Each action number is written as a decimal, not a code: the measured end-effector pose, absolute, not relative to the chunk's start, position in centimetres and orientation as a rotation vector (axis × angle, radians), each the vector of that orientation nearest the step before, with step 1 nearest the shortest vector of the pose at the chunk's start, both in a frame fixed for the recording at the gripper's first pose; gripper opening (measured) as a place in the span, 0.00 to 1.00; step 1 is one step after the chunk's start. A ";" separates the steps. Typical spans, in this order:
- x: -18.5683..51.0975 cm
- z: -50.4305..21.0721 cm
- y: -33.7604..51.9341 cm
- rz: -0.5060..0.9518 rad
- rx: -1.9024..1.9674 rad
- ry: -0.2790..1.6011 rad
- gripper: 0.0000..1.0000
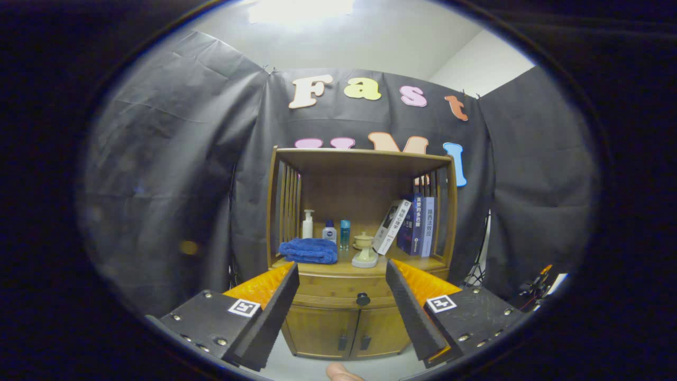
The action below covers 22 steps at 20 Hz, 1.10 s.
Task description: Pull open the drawer, take out the items inside it, and place them on the countertop above the cabinet.
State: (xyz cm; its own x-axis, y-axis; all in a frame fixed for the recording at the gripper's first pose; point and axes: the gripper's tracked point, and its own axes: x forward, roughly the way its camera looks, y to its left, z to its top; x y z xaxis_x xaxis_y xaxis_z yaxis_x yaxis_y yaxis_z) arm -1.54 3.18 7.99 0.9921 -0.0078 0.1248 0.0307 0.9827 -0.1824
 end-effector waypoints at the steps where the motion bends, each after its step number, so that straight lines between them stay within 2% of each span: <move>1: -1.6 8.0 3.2 -0.018 -0.178 -0.122 0.99; 22: -2.2 8.5 3.9 -0.002 -0.153 -0.162 0.98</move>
